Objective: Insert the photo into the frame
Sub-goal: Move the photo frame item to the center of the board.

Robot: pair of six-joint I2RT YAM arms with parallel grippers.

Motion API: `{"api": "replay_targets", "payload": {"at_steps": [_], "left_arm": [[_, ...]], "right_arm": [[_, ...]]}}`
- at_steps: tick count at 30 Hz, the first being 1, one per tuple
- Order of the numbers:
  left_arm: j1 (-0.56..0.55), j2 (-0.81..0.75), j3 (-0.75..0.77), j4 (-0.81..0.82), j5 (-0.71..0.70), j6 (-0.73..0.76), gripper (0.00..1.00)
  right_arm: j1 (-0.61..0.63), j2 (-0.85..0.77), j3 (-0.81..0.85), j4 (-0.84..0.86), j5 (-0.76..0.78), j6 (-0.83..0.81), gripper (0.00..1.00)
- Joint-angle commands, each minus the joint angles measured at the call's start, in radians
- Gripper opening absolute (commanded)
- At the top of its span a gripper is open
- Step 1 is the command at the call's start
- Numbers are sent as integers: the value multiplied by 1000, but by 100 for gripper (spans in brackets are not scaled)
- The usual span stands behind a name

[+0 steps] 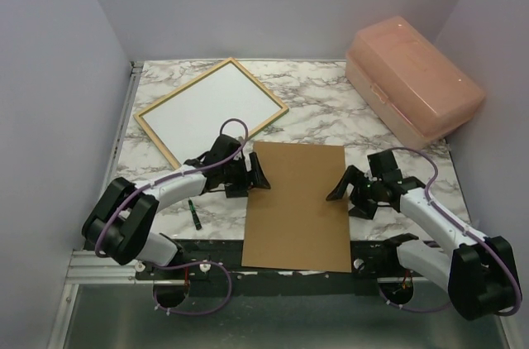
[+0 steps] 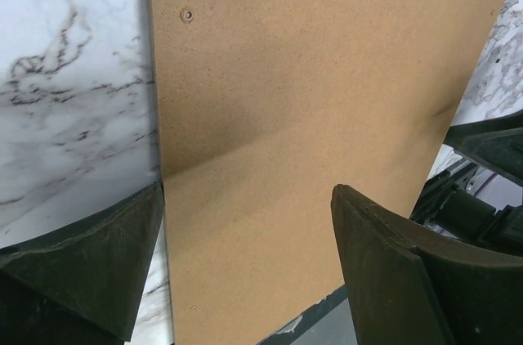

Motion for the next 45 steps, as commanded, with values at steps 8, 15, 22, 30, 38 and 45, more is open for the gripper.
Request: {"api": "replay_targets", "payload": {"at_steps": [8,15,22,30,38,45], "left_arm": [[-34,-208,-86,-69,80,-47,81],[-34,-393,-122,-151,46,-76,80],[-34,-516,-167,-311,-14,-69,80],[-35,-598,-191,-487,-181,-90,89],[-53,-535,-101,-626,-302,-48,89],[-121,-434,-156,-490,-227,-83,85]], "right_arm": [[20,-105,-12,184,-397,75,90],[20,-116,-32,214,-496,84,90],[21,-106,-42,36,-453,-4,90],[20,-138,-97,-155,-345,-97,89],[20,-79,-85,-279,-153,-177,92],[21,-83,-126,-294,-155,-208,90]]}}
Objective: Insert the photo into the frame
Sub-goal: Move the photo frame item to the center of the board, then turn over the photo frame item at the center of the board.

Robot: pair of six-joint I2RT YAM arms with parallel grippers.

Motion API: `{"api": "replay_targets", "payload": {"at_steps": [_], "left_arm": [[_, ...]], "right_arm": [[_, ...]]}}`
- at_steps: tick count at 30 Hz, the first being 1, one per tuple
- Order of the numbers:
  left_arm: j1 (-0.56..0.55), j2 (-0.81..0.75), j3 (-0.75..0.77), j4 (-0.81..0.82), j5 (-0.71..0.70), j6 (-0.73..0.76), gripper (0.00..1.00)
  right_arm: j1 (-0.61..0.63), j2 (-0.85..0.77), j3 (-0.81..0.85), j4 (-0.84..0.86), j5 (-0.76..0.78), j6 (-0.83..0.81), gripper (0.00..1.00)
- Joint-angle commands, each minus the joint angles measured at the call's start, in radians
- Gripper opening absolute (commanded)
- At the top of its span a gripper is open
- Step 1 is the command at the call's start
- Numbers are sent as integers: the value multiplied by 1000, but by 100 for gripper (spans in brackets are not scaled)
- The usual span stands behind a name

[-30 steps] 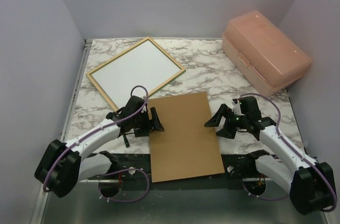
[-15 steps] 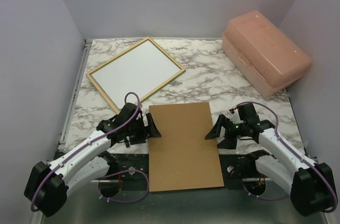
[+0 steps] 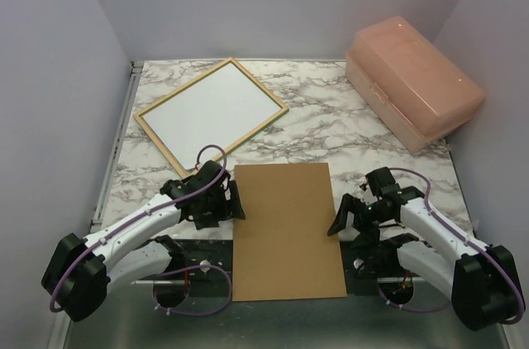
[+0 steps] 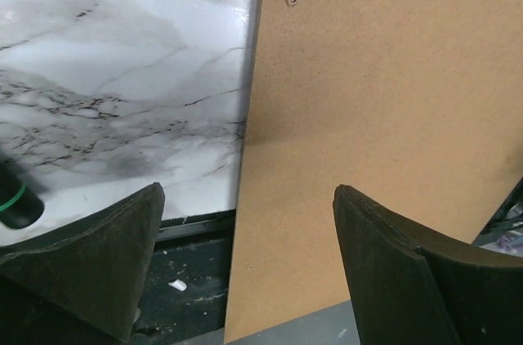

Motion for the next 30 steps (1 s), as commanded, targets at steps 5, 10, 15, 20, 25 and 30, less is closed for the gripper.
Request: {"api": "replay_targets", "payload": {"at_steps": [5,10,15,20,25,30], "left_arm": [[-62,108,-89,217,90,-53,83],[-70,154,-128,312,129,-68,82],[-71,151,-156,367,156,-78,78],[-72,141,-167,373,161,-77,77],[-71,131,-178,385,168,-77,76],[-72,126,-170,398,176,-74,76]], "right_arm": [[4,-16,-116,75,-50,-15,89],[4,-23,-208,299,-179,50,89],[3,-33,-250,479,-321,128,88],[4,-184,-177,457,-366,168,84],[4,-363,-120,522,-410,311,78],[4,-431,-98,600,-404,434,49]]}}
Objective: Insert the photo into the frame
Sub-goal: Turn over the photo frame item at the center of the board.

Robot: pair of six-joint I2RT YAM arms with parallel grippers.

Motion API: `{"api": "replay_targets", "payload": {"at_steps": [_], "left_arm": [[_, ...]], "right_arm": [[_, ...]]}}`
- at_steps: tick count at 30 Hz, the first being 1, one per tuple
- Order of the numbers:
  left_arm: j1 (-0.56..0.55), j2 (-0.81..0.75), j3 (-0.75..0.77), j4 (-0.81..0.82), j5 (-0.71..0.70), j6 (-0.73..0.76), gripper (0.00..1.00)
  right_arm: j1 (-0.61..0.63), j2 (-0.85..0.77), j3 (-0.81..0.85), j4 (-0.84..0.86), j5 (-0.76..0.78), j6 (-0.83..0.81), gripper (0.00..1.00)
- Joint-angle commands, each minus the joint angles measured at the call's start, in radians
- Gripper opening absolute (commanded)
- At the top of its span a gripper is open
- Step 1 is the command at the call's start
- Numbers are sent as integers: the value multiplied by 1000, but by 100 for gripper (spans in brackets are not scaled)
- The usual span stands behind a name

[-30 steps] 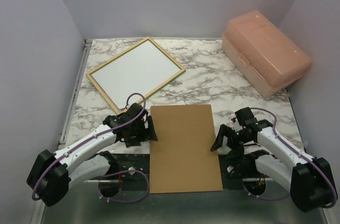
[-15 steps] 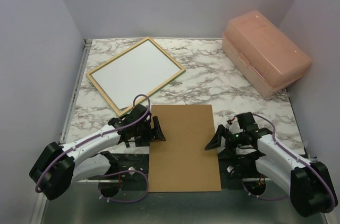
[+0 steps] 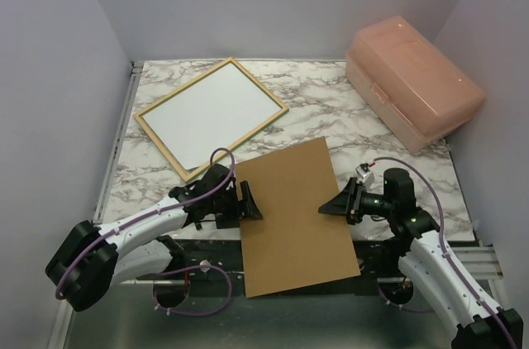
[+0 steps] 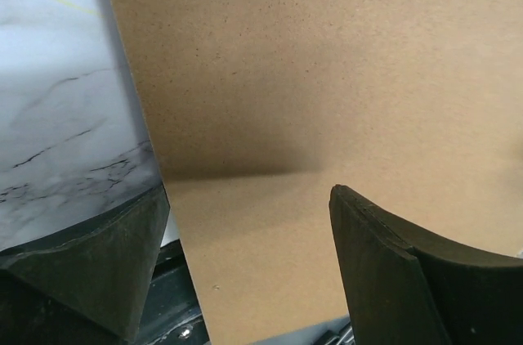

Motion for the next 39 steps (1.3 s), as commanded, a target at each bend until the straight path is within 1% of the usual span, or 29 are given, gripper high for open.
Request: {"api": "replay_targets", "payload": {"at_steps": [1,4,8,10,13,14,18,20,24,28,34,39], "left_arm": [[-13,32,-43,26,15,2,76],[-13,35,-23,14,13,9,76],[-14,8,14,-39,-11,21,78],[-15,-22,43,-86,-35,26,80],[-16,-68,113,-195,-92,39,81],[-17,-79,144,-245,-110,50,81],[-27,-103,277,-410,-193,85,83],[-30,-108,333,-465,-221,99,83],[-39,-115,416,-501,-234,106,83],[-53,-125,462,-453,-202,97,84],[-74,-160,472,-310,-173,51,88],[-84,-144,482,-247,-155,25,91]], "right_arm": [[5,-20,66,126,-58,137,44],[5,54,139,20,-28,55,34],[6,168,344,-230,91,-131,21],[5,232,475,-342,157,-208,14],[5,338,629,-472,242,-295,2],[5,366,681,-509,263,-314,0],[5,455,878,-661,451,-383,0],[5,496,972,-732,534,-415,0],[5,575,1127,-838,630,-462,0],[6,633,1239,-903,707,-492,0],[6,712,1332,-953,794,-524,0],[15,762,1385,-961,839,-557,0]]}}
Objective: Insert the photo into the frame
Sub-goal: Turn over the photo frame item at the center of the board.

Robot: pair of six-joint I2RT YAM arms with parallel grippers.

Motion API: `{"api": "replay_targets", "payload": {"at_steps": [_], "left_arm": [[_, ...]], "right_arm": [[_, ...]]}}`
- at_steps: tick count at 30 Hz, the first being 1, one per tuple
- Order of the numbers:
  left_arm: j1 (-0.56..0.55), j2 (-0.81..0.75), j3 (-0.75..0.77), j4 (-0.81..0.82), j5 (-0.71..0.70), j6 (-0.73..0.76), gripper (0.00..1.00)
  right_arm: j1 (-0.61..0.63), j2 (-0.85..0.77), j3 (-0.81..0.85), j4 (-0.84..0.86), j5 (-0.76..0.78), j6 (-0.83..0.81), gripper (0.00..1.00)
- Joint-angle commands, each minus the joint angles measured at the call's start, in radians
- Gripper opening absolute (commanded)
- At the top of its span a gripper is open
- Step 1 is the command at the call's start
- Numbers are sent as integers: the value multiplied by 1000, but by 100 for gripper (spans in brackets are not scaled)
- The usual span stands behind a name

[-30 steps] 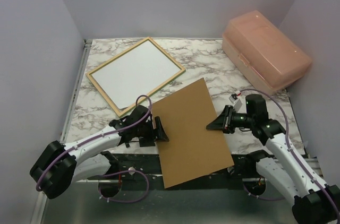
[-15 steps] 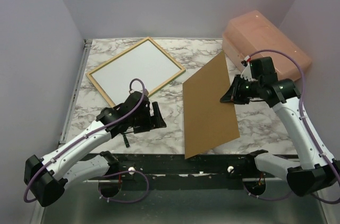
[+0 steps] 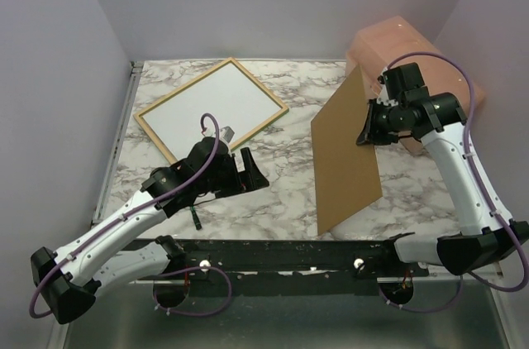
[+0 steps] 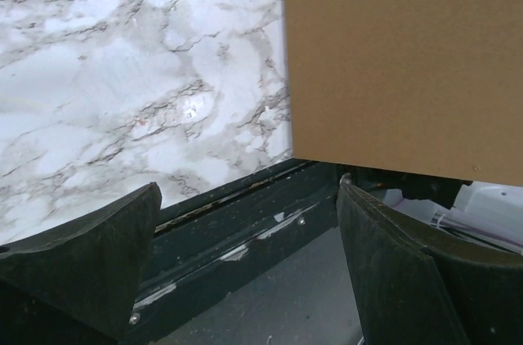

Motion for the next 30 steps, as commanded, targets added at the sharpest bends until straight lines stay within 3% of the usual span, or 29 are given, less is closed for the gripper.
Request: {"api": "replay_targets", "payload": {"at_steps": [1,7,14,27,29,30], "left_arm": [[-14,7,32,104,33,-37,92],[-24,28,5,211,78,-70,96],[-29,43,-14,301,109,-96,99],[-29,14,-70,403,136,-137,99],[-29,5,-82,419,139,-144,98],[-29,0,-89,436,141,-149,98]], "right_arm": [[14,29,58,-20,87,-46,0],[81,63,93,-10,171,-30,0],[298,101,79,-14,356,58,0],[547,186,70,-37,564,207,5],[558,182,69,-5,522,202,8],[560,176,66,14,493,200,24]]}}
